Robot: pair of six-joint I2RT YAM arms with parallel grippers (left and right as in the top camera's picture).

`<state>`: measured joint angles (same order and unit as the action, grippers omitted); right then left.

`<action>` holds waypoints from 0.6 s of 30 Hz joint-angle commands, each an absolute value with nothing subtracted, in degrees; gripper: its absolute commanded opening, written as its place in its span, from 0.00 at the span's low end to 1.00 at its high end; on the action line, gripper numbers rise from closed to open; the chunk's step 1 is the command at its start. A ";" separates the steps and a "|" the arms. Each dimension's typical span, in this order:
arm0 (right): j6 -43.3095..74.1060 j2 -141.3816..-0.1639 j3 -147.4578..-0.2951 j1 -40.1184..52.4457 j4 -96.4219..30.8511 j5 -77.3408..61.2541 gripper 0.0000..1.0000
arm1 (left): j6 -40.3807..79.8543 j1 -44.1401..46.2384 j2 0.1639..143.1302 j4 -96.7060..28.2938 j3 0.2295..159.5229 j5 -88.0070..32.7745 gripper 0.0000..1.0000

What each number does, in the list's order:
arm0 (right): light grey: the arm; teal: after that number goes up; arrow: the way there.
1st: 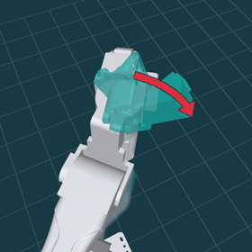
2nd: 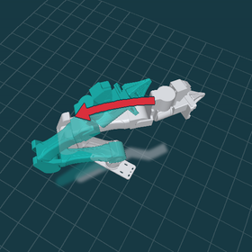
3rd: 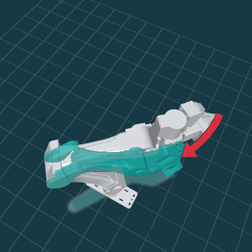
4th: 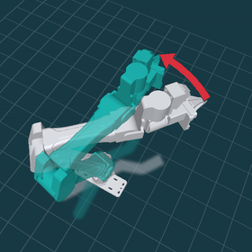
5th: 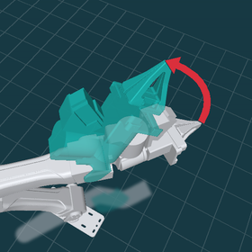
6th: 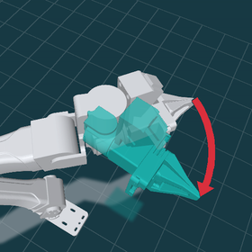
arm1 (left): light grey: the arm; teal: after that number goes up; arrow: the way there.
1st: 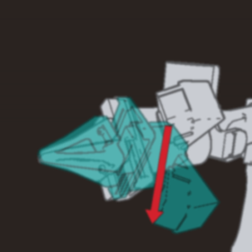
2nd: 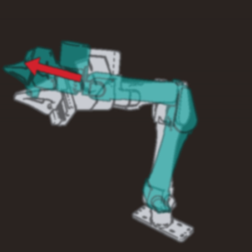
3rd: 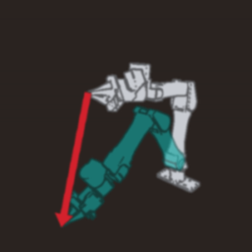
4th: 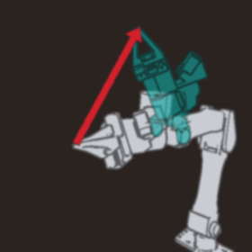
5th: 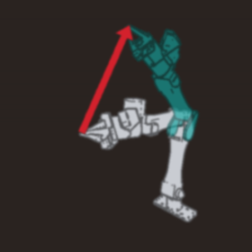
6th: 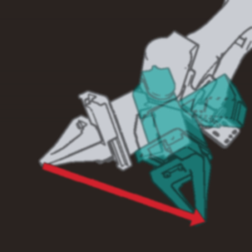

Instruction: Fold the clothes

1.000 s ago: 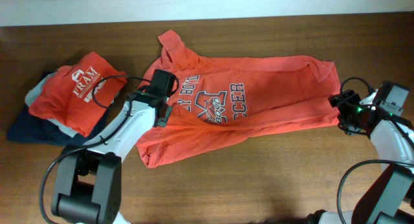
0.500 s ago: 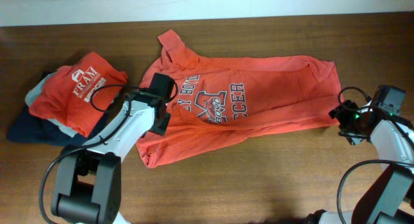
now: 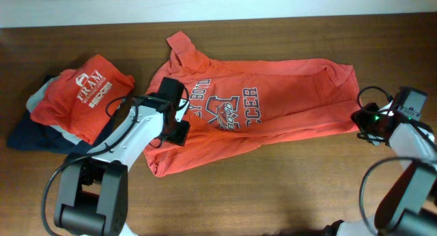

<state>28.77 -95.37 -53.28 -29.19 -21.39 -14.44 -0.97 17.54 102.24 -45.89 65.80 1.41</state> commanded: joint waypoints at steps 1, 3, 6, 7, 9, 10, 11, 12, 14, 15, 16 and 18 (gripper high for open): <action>29.67 -100.36 -53.91 -28.88 -18.79 -15.99 0.50 | -0.43 17.45 102.28 -46.13 66.37 -1.34 0.59; 29.65 -103.02 -53.91 -28.88 -16.75 -18.26 0.49 | -0.43 17.45 102.28 -46.15 66.37 -1.34 0.59; 29.65 -105.38 -53.91 -28.88 -15.03 -22.24 0.38 | -0.43 17.45 102.28 -46.24 66.37 -1.34 0.60; 29.65 -105.67 -53.91 -28.88 -14.68 -23.51 0.32 | -0.43 17.45 102.28 -46.33 66.37 -1.34 0.60; 29.65 -105.62 -53.93 -28.88 -14.46 -25.06 0.26 | -0.43 17.45 102.28 -46.57 66.37 -1.34 0.61; 29.65 -105.43 -53.98 -28.88 -14.26 -26.02 0.26 | -0.43 17.45 102.32 -46.65 66.37 -1.34 0.61; 29.65 -105.10 -54.02 -28.95 -14.24 -26.70 0.26 | -0.43 17.45 102.32 -46.76 66.37 -1.32 0.61; 29.65 -104.73 -54.06 -28.95 -14.28 -27.07 0.26 | -0.43 17.45 102.32 -46.83 66.37 -1.34 0.61; 29.65 -103.70 -54.08 -28.95 -14.57 -27.51 0.31 | -0.43 17.45 102.35 -47.03 66.37 -1.32 0.61; 29.65 -103.02 -54.08 -28.95 -14.87 -27.73 0.41 | -0.43 17.45 102.35 -47.22 66.37 -1.34 0.62; 29.65 -102.28 -54.08 -28.95 -15.53 -27.68 0.47 | -0.43 17.45 102.35 -47.40 66.37 -1.32 0.62; 29.65 -101.08 -54.08 -28.95 -16.32 -27.62 0.50 | -0.43 17.45 102.35 -47.90 66.37 -1.32 0.62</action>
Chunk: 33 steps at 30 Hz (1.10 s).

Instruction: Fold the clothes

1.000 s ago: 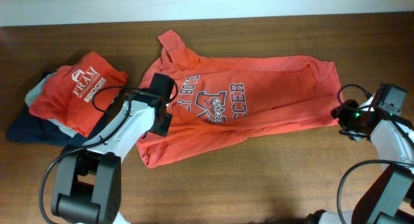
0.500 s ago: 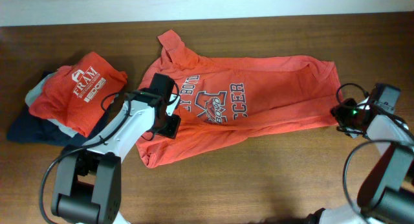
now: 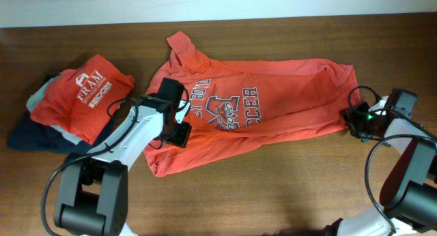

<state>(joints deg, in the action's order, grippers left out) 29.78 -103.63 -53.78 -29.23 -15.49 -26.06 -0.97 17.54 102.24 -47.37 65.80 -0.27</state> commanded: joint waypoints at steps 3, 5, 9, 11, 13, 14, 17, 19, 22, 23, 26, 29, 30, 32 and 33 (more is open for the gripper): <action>29.41 -99.35 -54.22 -29.34 -18.39 -22.59 0.50 | -0.56 17.45 102.35 -49.01 66.37 -0.99 0.62; 29.43 -98.70 -54.24 -30.17 -20.53 -17.30 0.46 | -0.67 17.45 102.39 -49.84 66.35 -0.27 0.62; 29.30 -98.70 -54.24 -32.75 -22.76 -17.43 0.44 | -0.60 17.45 102.43 -51.53 66.35 -2.68 0.62; 26.46 -98.70 -54.24 -34.39 -22.63 -23.24 0.43 | -0.58 17.45 102.43 -53.21 66.35 -4.99 0.62; 25.71 -98.70 -54.24 -35.75 -22.50 -27.40 0.43 | -0.36 17.45 102.43 -54.35 66.35 -4.95 0.62; 25.71 -98.70 -54.24 -36.32 -22.50 -28.97 0.43 | -0.36 17.45 102.43 -54.94 66.35 -4.99 0.62; 25.74 -98.70 -54.24 -38.28 -22.83 -32.27 0.50 | -0.36 17.45 102.43 -56.29 65.65 -5.23 0.62; 25.78 -98.70 -54.24 -39.31 -24.03 -33.04 0.52 | -0.05 17.47 102.43 -56.47 64.25 -5.21 0.62; 25.74 -98.72 -54.24 -40.21 -25.65 -32.97 0.53 | 1.13 17.45 102.43 -56.07 61.45 -6.04 0.62; 25.74 -98.70 -54.24 -40.25 -25.80 -32.93 0.54 | 1.17 17.45 102.43 -55.94 60.71 -6.28 0.62; 25.76 -98.70 -54.24 -40.14 -26.22 -33.04 0.54 | 1.78 17.45 102.43 -55.79 59.07 -6.20 0.61; 25.71 -98.72 -54.24 -40.16 -26.89 -32.91 0.54 | 1.78 17.45 102.43 -55.79 58.54 -3.79 0.56; 25.71 -98.72 -54.24 -40.14 -26.96 -32.91 0.55 | 1.93 17.45 102.43 -55.77 58.54 -1.34 0.56; 25.71 -98.72 -54.24 -40.14 -27.18 -32.88 0.55 | 3.09 17.45 102.43 -55.77 58.52 2.39 0.57; 25.71 -98.72 -54.24 -40.16 -27.33 -32.84 0.55 | 3.60 17.45 102.43 -55.75 58.46 4.49 0.57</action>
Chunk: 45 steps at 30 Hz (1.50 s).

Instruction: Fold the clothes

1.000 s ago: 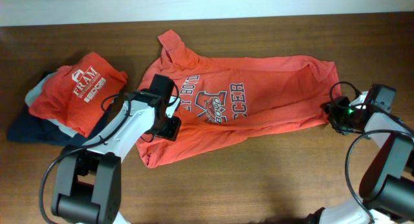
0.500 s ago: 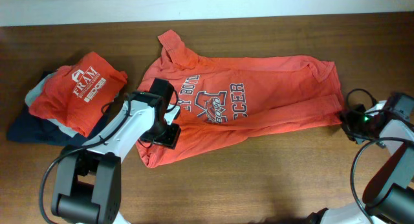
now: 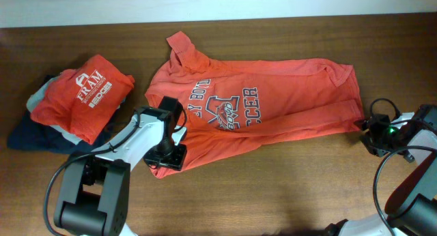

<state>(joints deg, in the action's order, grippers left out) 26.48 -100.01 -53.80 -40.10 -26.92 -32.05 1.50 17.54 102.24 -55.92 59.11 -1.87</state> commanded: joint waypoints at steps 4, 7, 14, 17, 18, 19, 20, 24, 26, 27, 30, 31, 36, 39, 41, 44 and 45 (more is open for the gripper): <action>25.71 -98.72 -54.24 -40.16 -27.97 -32.77 0.55 | 4.10 17.43 102.54 -53.15 57.39 9.47 0.45; 25.41 -98.72 -54.24 -40.14 -29.12 -32.21 0.55 | 7.75 17.45 103.02 -50.33 55.88 11.97 0.17; 20.88 -98.72 -54.22 -39.68 -29.15 -28.91 0.42 | 14.74 17.45 104.47 -48.84 54.46 14.41 0.01; 20.18 -98.78 -54.22 -38.11 -28.29 -27.09 0.54 | 14.74 17.45 104.47 -48.84 54.46 14.41 0.00; 20.53 -98.78 -54.22 -37.58 -28.42 -25.67 0.56 | 14.74 17.45 104.47 -48.84 54.46 14.44 0.00; 22.00 -98.78 -54.22 -36.97 -28.82 -23.27 0.58 | 14.74 17.45 104.47 -48.84 54.46 14.44 0.01; 24.12 -98.83 -54.22 -36.29 -28.99 -19.88 0.60 | 14.74 17.45 104.47 -48.84 54.46 14.44 0.01; 26.00 -98.98 -54.22 -35.20 -26.65 -13.78 0.63 | 14.74 17.45 104.47 -48.90 54.46 14.44 0.01; 26.02 -99.11 -54.22 -35.22 -24.93 -14.61 0.57 | 14.74 17.45 104.47 -48.86 54.46 14.46 0.01; 26.04 -99.18 -54.22 -35.20 -24.27 -14.76 0.54 | 14.74 17.45 104.47 -48.86 54.46 14.46 0.01; 27.18 -99.90 -54.22 -35.20 -22.96 -14.72 0.42 | 14.74 17.45 104.47 -48.84 54.46 14.55 0.01; 27.53 -100.49 -54.22 -35.20 -22.33 -14.76 0.41 | 14.74 17.45 104.47 -48.86 54.46 14.68 0.01; 27.53 -103.26 -54.22 -35.18 -20.91 -17.54 0.40 | 14.74 17.45 104.47 -48.88 54.46 14.83 0.01; 27.53 -104.71 -54.22 -35.20 -20.84 -20.40 0.40 | 14.74 17.45 104.47 -48.86 54.46 14.85 0.01; 27.51 -105.08 -54.22 -35.20 -21.23 -21.80 0.41 | 14.74 17.45 104.47 -48.88 54.46 14.85 0.01; 27.53 -105.10 -54.24 -35.20 -20.71 -22.09 0.31 | 14.74 17.45 104.47 -49.10 54.46 14.85 0.01; 27.55 -105.10 -54.24 -35.29 -20.21 -22.11 0.18 | 14.74 17.45 104.47 -49.41 54.46 14.85 0.01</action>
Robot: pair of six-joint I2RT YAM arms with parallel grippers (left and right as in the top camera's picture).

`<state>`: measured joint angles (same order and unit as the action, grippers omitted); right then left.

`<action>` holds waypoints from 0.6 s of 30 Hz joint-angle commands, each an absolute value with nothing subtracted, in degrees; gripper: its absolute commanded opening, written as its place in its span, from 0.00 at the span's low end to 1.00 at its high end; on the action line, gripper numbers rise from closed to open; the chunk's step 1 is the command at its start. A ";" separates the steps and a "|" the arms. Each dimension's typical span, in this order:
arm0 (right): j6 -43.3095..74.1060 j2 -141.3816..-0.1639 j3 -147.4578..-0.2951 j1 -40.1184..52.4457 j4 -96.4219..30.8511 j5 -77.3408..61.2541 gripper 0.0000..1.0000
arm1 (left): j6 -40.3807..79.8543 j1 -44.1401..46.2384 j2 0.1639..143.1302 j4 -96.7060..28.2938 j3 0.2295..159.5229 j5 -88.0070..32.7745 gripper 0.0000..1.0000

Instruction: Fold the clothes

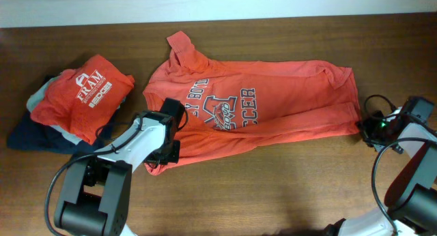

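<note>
An orange T-shirt [259, 106] with a soccer print lies spread, print up, across the middle of the table. My left gripper [168, 153] rests on its near-left corner, where the cloth is bunched. My right gripper [365, 127] sits at the shirt's near-right corner, touching the hem. From overhead the fingers of both are too small and too hidden to show whether they are open or shut.
A pile of folded clothes [68, 106] sits at the left, an orange FRAM shirt on top of grey and navy pieces. Bare brown table [273, 188] runs along the front. A white wall edge borders the far side.
The left gripper shifted slightly up and left on the shirt's near-left corner, and the cloth there bunched. The right gripper stayed by the near-right corner, barely moved.
At first the left gripper lay on the shirt's left chest and the right gripper stood off its right edge. The right then reached the hem, and later sat farther right with the hem stretched out. The left moved down to the near-left corner and stays there.
</note>
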<state>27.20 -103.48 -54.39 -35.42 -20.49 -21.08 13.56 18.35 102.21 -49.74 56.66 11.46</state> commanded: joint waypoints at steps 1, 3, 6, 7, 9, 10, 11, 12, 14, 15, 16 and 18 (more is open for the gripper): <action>27.55 -105.10 -54.24 -35.33 -20.10 -22.11 0.11 | 14.74 17.45 104.47 -49.58 54.46 14.83 0.01; 27.53 -105.08 -54.33 -35.57 -20.18 -22.02 0.04 | 14.74 17.45 104.47 -50.09 54.46 14.87 0.01; 29.32 -104.33 -54.35 -36.75 -21.98 -20.27 0.04 | 14.76 17.43 104.47 -50.70 54.46 14.87 0.00; 30.61 -103.57 -54.35 -37.39 -23.51 -18.48 0.04 | 14.79 17.43 104.47 -51.07 54.46 14.87 0.01; 31.99 -101.51 -54.37 -38.63 -26.55 -14.28 0.04 | 14.79 17.37 104.47 -51.70 54.46 14.96 0.00; 32.01 -100.47 -54.37 -39.11 -27.57 -12.53 0.04 | 14.79 17.17 104.47 -52.01 54.46 15.11 0.01; 31.99 -99.31 -54.37 -39.51 -28.53 -10.72 0.04 | 14.90 16.91 104.47 -52.38 54.46 15.53 0.01; 31.99 -97.91 -54.37 -39.83 -29.82 -8.27 0.04 | 15.00 16.62 104.47 -52.64 54.46 16.03 0.00; 31.99 -94.94 -54.37 -40.16 -31.77 -4.84 0.04 | 15.03 15.59 104.47 -53.47 54.48 17.78 0.01; 32.01 -94.28 -54.37 -40.16 -32.03 -4.25 0.04 | 15.03 15.38 104.47 -53.63 54.48 18.15 0.01; 32.01 -92.07 -54.37 -40.16 -32.51 -2.37 0.04 | 15.05 14.48 104.47 -54.52 54.48 19.94 0.00; 32.01 -90.08 -54.37 -40.16 -32.62 -1.63 0.04 | 15.68 13.45 104.47 -55.44 54.48 21.54 0.00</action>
<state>31.33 -94.96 -54.33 -39.59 -33.12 -9.80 14.02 16.21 102.67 -53.69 56.27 14.87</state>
